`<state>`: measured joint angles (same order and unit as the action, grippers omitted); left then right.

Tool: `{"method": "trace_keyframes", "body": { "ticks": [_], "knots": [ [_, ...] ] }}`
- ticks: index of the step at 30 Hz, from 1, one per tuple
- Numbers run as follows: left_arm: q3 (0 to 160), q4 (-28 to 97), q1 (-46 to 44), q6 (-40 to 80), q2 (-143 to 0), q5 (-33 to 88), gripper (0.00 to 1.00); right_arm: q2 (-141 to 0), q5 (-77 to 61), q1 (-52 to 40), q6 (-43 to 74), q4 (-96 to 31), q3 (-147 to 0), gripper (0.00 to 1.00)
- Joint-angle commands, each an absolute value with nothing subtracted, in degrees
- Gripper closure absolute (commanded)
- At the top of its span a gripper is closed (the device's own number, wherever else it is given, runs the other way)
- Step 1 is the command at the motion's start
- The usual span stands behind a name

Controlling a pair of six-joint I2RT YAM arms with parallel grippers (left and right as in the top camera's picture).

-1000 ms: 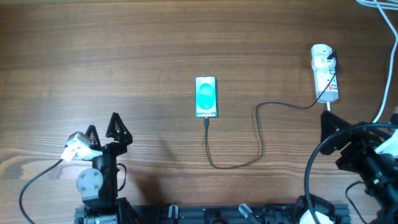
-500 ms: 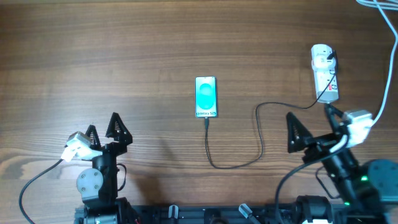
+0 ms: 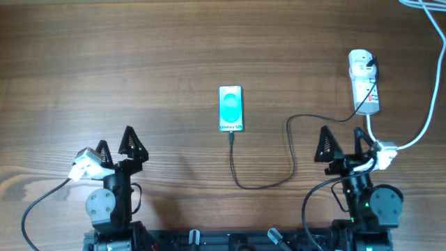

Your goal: Plug charger to phone and switch on socket

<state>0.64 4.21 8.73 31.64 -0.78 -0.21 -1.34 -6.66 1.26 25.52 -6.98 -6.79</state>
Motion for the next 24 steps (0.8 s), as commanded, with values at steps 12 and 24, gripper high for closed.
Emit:
{"method": "trace_keyframes", "body": {
  "ticks": [12,24],
  "knots": [
    [0.3,4.1,8.5,31.8,-0.2,-1.2,0.0,-0.1,-1.6,-1.2,24.4,0.3,-0.3,0.0],
    [0.3,4.1,8.5,31.8,-0.2,-1.2,0.0,-0.3,-4.9,-1.5,19.5,0.2,-0.3,0.0]
  ]
}}
